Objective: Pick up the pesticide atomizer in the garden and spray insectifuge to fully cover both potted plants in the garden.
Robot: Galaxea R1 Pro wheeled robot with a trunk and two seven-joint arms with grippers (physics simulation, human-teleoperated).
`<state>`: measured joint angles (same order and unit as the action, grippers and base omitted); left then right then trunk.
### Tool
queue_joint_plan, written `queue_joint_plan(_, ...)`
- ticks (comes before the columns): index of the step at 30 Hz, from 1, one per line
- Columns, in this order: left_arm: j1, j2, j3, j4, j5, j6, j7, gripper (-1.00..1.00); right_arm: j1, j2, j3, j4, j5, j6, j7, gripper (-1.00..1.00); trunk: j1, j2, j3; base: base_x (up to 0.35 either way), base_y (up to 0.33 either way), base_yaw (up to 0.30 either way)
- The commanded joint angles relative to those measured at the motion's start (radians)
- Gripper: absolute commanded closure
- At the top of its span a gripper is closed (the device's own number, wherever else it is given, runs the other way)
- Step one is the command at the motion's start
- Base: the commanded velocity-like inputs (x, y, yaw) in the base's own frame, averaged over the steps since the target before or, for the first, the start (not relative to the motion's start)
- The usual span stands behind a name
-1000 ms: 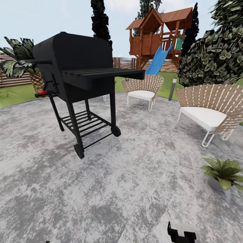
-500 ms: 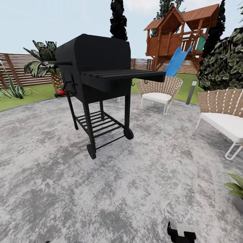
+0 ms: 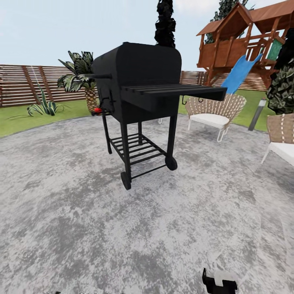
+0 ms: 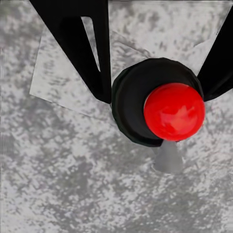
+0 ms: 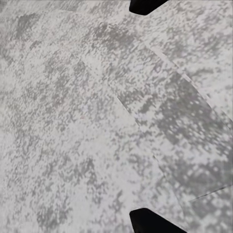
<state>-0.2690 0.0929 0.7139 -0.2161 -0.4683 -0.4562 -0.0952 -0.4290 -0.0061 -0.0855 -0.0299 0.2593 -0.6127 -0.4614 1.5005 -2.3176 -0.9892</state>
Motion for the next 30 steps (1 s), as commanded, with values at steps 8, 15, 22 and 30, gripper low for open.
queue_joint_plan(8, -0.001, 0.000, 0.010, 0.001, 0.003, -0.003, -0.008, 1.00, 0.000, 0.000, -0.008, 0.001, 0.011, -0.003, -0.003, -1.00, 0.000, 0.000, -0.001, 0.061, 0.000, 0.280)
queue_joint_plan(15, -0.001, 0.000, 0.013, 0.007, 0.009, -0.004, -0.006, 1.00, 0.000, 0.000, -0.008, 0.001, 0.011, -0.002, -0.003, -1.00, 0.000, 0.000, -0.001, 0.285, 0.001, 0.280)
queue_joint_plan(22, -0.001, 0.001, 0.014, 0.008, 0.009, -0.004, -0.006, 1.00, 0.000, 0.000, -0.008, 0.001, 0.011, -0.003, -0.003, -1.00, 0.000, 0.000, -0.001, 0.326, 0.091, 0.280)
queue_joint_plan(30, -0.001, 0.001, 0.015, 0.008, 0.010, -0.005, -0.006, 1.00, 0.000, 0.000, -0.008, 0.001, 0.011, -0.003, -0.003, -1.00, 0.000, 0.000, -0.001, 0.266, 0.209, 0.280)
